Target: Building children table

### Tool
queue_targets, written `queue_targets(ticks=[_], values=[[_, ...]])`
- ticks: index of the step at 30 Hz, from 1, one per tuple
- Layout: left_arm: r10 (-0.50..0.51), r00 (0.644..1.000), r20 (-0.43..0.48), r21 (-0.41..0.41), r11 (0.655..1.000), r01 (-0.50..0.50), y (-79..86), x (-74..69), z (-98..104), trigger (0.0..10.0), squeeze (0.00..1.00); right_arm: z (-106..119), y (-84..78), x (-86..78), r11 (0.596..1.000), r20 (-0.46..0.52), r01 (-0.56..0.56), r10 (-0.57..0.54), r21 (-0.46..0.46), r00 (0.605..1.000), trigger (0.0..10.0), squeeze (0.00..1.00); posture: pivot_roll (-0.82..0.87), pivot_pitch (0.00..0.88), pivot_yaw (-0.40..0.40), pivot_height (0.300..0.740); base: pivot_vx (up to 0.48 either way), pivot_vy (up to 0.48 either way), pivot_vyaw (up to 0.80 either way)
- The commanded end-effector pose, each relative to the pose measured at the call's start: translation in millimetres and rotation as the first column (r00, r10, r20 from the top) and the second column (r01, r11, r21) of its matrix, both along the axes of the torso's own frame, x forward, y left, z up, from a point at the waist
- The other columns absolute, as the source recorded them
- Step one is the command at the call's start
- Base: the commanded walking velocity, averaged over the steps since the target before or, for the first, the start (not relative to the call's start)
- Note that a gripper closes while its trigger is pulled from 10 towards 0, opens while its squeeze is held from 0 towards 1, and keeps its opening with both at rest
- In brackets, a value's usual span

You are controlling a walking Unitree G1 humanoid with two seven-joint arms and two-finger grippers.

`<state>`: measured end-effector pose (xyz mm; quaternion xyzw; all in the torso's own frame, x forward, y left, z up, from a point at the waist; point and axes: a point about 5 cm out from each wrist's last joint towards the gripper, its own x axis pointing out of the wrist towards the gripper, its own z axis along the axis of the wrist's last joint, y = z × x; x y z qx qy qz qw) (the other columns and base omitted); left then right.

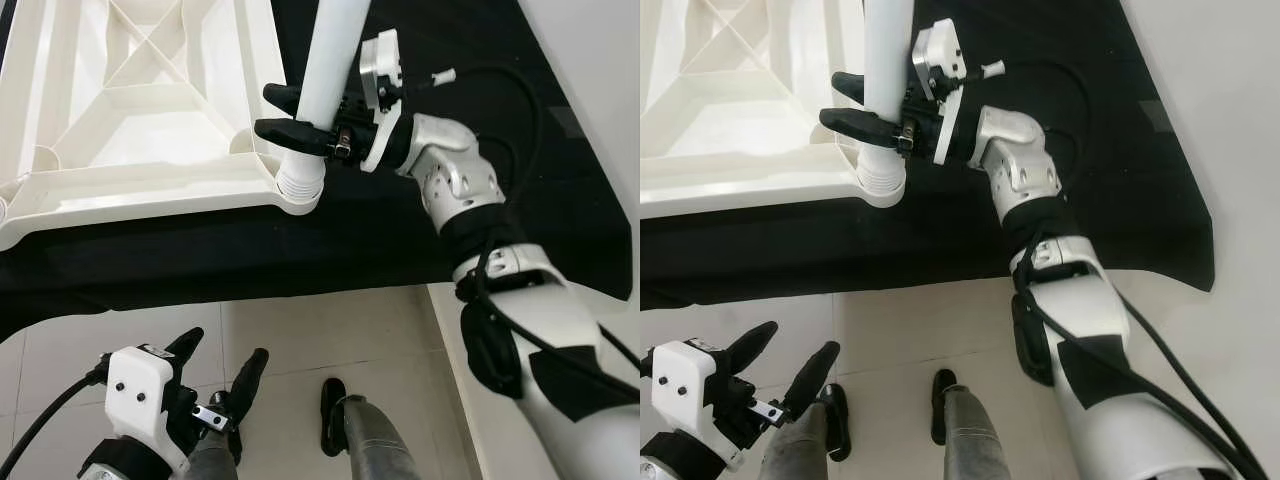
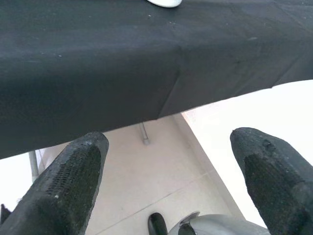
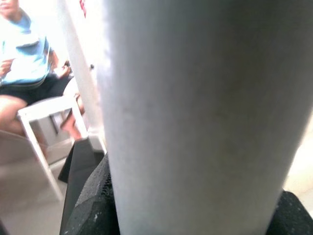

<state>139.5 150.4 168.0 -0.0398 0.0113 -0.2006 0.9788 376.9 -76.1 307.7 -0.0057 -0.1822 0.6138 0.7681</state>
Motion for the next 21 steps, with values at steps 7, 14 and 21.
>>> queue_targets(ticks=[7, 14, 21], values=[[0.006, 0.999, -0.05, -0.008, 1.0, -0.007, 4.2, 12.5, -17.4, 10.0, 0.0, 7.2, -32.8, -15.0, 0.951, -0.043, 0.008, 0.005, 0.308, 0.999, 10.0, 0.0, 0.12, 0.308, -0.099, 0.74, 0.0, 0.0, 0.0], [0.052, 0.997, -0.05, -0.011, 0.999, -0.053, 12.4, 36.8, -27.0, 10.0, 0.0, 0.9, -37.1, -33.5, 0.942, -0.033, 0.064, -0.056, 0.328, 0.998, 10.0, 0.0, 0.1, 0.224, -0.098, 0.74, 0.0, 0.0, 0.0], [0.109, 0.994, -0.005, 0.061, 0.992, -0.108, 22.5, 61.8, -30.5, 10.0, 0.0, -32.8, -31.9, -51.3, 0.924, -0.138, 0.242, -0.21, 0.295, 0.968, 10.0, 0.0, 0.08, 0.163, -0.083, 0.74, 0.0, 0.0, 0.0]])
